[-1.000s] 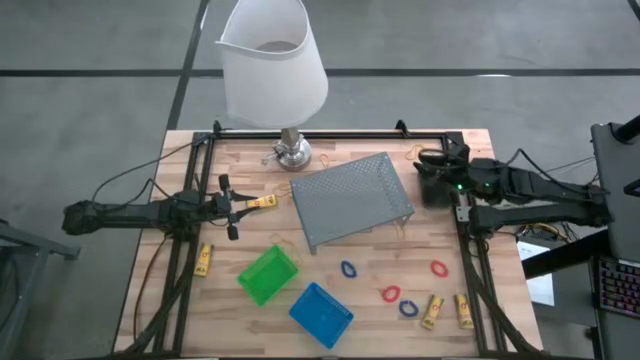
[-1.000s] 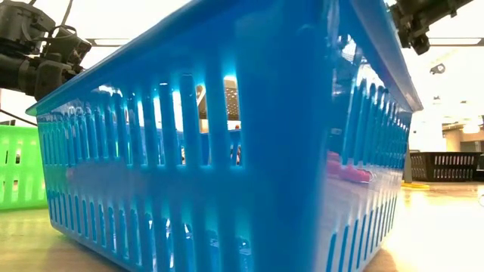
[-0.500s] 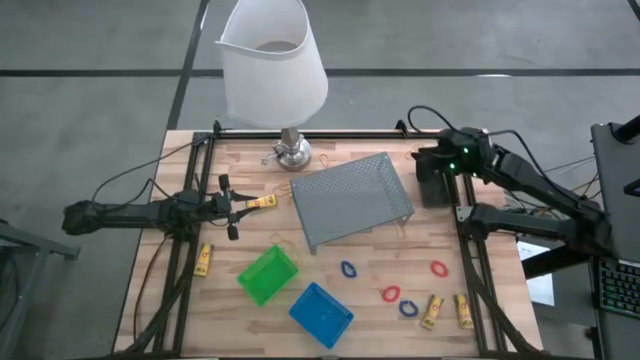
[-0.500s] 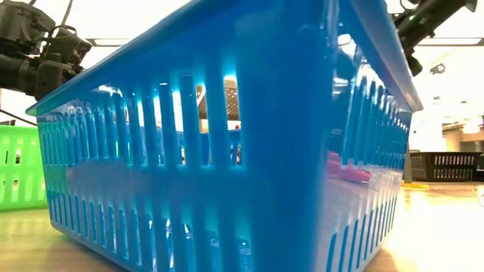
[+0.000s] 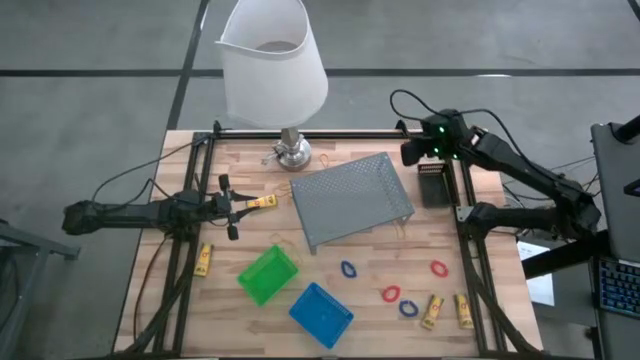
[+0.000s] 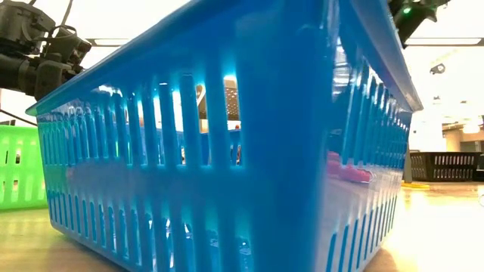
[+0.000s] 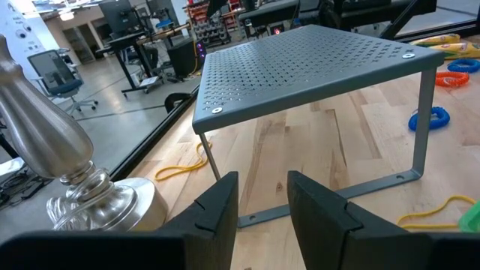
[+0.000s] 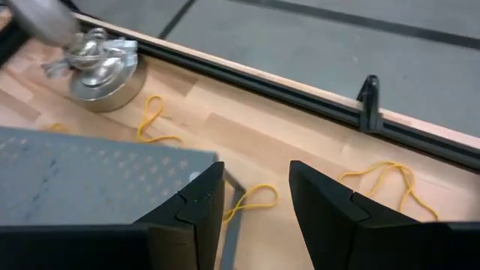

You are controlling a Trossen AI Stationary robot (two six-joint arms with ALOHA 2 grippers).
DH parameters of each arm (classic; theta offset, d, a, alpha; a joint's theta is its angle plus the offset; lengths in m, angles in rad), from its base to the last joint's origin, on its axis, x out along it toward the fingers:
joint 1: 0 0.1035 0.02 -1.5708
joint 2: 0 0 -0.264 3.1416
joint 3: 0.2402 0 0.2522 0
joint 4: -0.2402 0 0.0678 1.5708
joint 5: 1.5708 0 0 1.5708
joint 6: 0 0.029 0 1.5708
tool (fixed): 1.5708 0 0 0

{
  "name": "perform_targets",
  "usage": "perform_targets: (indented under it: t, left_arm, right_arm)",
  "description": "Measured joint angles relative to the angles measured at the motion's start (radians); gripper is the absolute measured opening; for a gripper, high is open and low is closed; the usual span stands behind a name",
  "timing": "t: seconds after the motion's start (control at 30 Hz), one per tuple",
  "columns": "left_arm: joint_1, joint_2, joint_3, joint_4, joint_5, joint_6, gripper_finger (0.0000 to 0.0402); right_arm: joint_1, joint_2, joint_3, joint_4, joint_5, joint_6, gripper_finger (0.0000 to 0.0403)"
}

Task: Pick & Place Office Desk Supplies
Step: Put the yellow rubber band into the black basket

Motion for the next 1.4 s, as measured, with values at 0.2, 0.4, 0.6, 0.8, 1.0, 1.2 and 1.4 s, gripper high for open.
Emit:
perform_targets:
  t: [0.2, 0.4, 0.6, 0.8, 1.0, 1.2, 1.4]
  left_arm:
    - [0.0, 0.0, 0.0, 0.0, 0.0, 0.0, 0.0118]
    - [0.0, 0.0, 0.0, 0.0, 0.0, 0.0, 0.0118]
    - [0.0, 0.0, 0.0, 0.0, 0.0, 0.0, 0.0118]
    - [0.0, 0.0, 0.0, 0.0, 0.0, 0.0, 0.0118]
    - [0.0, 0.0, 0.0, 0.0, 0.0, 0.0, 0.0118]
    - [0.0, 0.0, 0.0, 0.0, 0.0, 0.0, 0.0118]
    - [0.0, 0.0, 0.0, 0.0, 0.0, 0.0, 0.0118]
  right_arm:
    - [-0.058, 0.163, 0.127, -0.142, 0.024, 0.054, 0.0148]
    - [-0.094, 0.332, 0.226, -0.331, 0.035, 0.104, 0.0148]
    - [-0.16, 0.452, 0.248, -0.313, 0.04, 0.075, 0.0148]
    - [-0.276, 0.564, 0.247, -0.28, -0.033, 0.019, 0.0148]
    - [-0.332, 0.644, 0.245, -0.228, -0.063, -0.028, 0.0148]
    - [-0.331, 0.691, 0.245, -0.209, -0.065, -0.034, 0.0148]
    - [-0.33, 0.726, 0.245, -0.181, -0.063, -0.034, 0.0148]
